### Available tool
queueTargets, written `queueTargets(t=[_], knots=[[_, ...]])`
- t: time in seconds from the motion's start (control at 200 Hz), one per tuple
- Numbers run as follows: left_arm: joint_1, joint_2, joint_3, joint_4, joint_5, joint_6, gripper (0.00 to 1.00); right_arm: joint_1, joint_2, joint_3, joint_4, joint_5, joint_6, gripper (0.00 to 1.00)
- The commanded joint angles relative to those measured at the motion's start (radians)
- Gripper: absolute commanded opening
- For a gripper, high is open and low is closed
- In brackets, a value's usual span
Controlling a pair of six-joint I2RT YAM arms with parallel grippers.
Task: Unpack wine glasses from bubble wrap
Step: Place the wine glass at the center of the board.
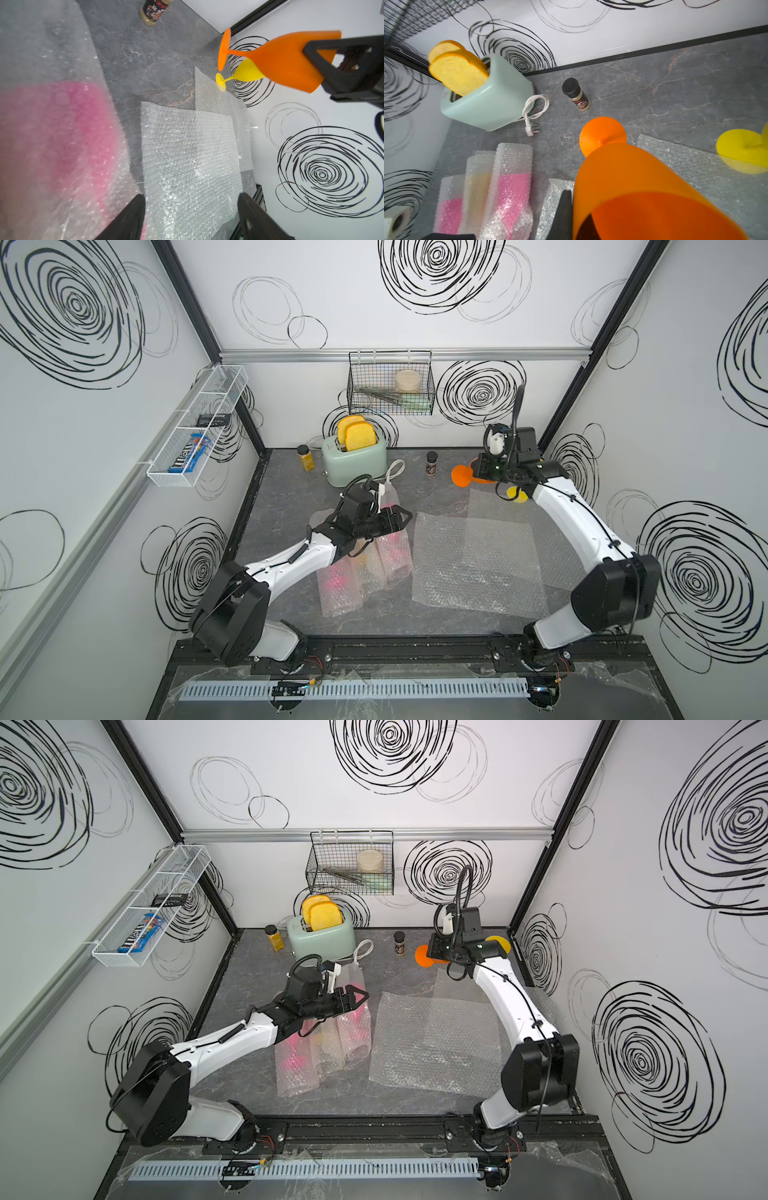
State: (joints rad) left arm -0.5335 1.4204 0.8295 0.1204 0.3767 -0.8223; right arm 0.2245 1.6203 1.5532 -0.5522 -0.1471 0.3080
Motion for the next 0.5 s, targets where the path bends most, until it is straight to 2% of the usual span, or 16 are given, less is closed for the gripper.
queueTargets(t=[0.0, 0.19, 0.385, 0.495], knots=[[0.017, -0.040, -0.031, 0.002, 0.002, 0.018, 0.75, 0.023, 0.122, 0.155, -0.161, 0.109, -0.090, 0.02], [0.051, -0.067, -0.059, -0.012, 0.009, 0.029, 0.75, 0.041, 0.316, 0.400, -0.265, 0.128, -0.122, 0.03], [0.066, -0.083, -0.075, -0.018, 0.013, 0.035, 0.75, 0.045, 0.539, 0.718, -0.421, 0.183, -0.152, 0.03], [0.074, -0.090, -0.082, -0.021, 0.014, 0.036, 0.75, 0.043, 0.627, 0.819, -0.466, 0.203, -0.171, 0.03]])
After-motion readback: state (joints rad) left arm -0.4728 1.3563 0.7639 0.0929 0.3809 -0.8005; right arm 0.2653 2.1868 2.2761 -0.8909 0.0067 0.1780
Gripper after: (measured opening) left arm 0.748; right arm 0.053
